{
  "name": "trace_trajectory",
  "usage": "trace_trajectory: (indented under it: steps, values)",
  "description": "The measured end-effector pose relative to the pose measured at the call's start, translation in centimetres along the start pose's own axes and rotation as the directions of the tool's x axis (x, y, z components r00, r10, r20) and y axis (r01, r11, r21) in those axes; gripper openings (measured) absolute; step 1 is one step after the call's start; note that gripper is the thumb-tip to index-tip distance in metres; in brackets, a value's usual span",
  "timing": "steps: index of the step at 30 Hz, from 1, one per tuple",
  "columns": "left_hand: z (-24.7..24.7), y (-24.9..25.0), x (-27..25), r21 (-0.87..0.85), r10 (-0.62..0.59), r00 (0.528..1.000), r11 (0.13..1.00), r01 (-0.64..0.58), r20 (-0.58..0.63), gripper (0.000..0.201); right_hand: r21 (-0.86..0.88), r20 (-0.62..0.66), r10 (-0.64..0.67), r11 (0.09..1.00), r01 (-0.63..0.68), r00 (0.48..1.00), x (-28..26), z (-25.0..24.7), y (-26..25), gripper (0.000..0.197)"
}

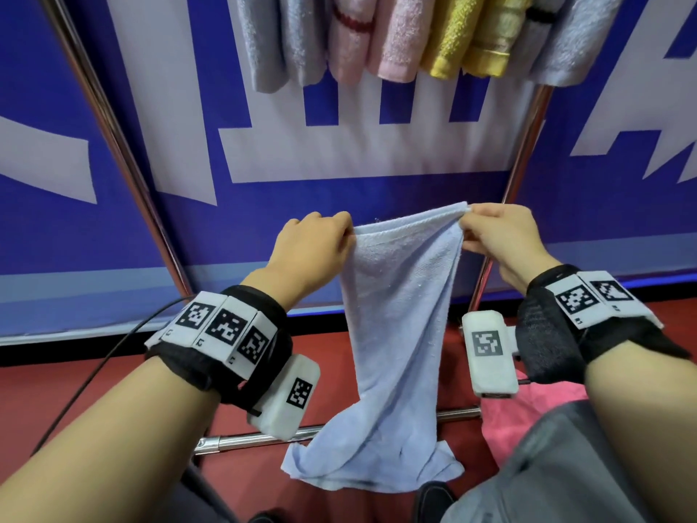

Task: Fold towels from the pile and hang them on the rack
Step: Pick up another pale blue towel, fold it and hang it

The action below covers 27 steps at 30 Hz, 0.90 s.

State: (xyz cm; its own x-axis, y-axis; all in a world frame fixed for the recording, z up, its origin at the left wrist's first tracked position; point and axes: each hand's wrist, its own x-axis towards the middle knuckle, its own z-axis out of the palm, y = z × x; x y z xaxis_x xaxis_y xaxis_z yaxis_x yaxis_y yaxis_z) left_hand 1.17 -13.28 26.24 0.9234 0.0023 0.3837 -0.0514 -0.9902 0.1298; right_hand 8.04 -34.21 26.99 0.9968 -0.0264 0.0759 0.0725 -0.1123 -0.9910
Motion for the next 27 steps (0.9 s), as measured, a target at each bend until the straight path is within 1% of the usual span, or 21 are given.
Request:
trace_trajectory:
  steps: [2, 4, 6, 8, 11, 13, 16, 19, 24, 27]
  values:
    - [0.0, -0.4, 0.3, 0.001, -0.037, 0.999, 0.999, 0.037, -0.017, 0.018, -0.016, 0.043, -0.036, 0.999, 0.037, 0.998, -0.1, 0.1, -0.2, 0.022]
    - [0.0, -1.0, 0.6, -0.042, -0.085, 0.995, 0.996, 0.084, -0.042, 0.012, -0.052, 0.093, -0.068, 0.996, 0.073, 0.993, -0.1, 0.1, -0.2, 0.024]
    - [-0.1, -1.5, 0.7, -0.065, -0.122, 0.991, 0.991, 0.118, -0.060, 0.010, -0.066, 0.144, -0.081, 0.994, 0.091, 0.986, -0.2, 0.3, -0.2, 0.028]
    - [-0.1, -1.8, 0.8, -0.043, -0.132, 0.989, 0.991, 0.129, -0.069, 0.010, -0.091, 0.165, -0.077, 0.992, 0.093, 0.983, -0.3, 0.5, -0.2, 0.027]
    - [-0.1, -2.1, 0.9, 0.043, -0.120, 0.989, 0.991, 0.124, -0.090, 0.010, -0.114, 0.174, -0.042, 0.991, 0.062, 0.984, -0.4, 0.6, -0.2, 0.023]
    - [-0.1, -2.1, 0.9, 0.091, -0.108, 0.990, 0.989, 0.116, -0.089, 0.009, -0.124, 0.191, -0.004, 0.992, 0.028, 0.982, -0.4, 0.6, -0.1, 0.025]
    - [-0.1, -2.0, 0.8, 0.110, -0.104, 0.992, 0.988, 0.111, -0.071, 0.013, -0.145, 0.228, 0.057, 0.989, -0.024, 0.972, -0.4, 0.6, -0.1, 0.028]
    - [-0.1, -1.8, 0.7, 0.129, -0.084, 0.993, 0.987, 0.094, -0.080, 0.013, -0.161, 0.298, 0.104, 0.985, -0.058, 0.949, -0.6, 0.6, -0.3, 0.028]
    - [-0.3, -1.4, 0.7, 0.180, -0.067, 0.994, 0.980, 0.082, -0.087, 0.007, -0.092, 0.328, 0.103, 0.993, -0.077, 0.939, -0.7, 0.6, -0.6, 0.030]
    - [-0.4, -1.3, 0.8, 0.248, -0.047, 0.996, 0.967, 0.065, -0.079, 0.012, -0.105, 0.340, 0.092, 0.993, -0.060, 0.936, -0.6, 0.5, -0.6, 0.031]
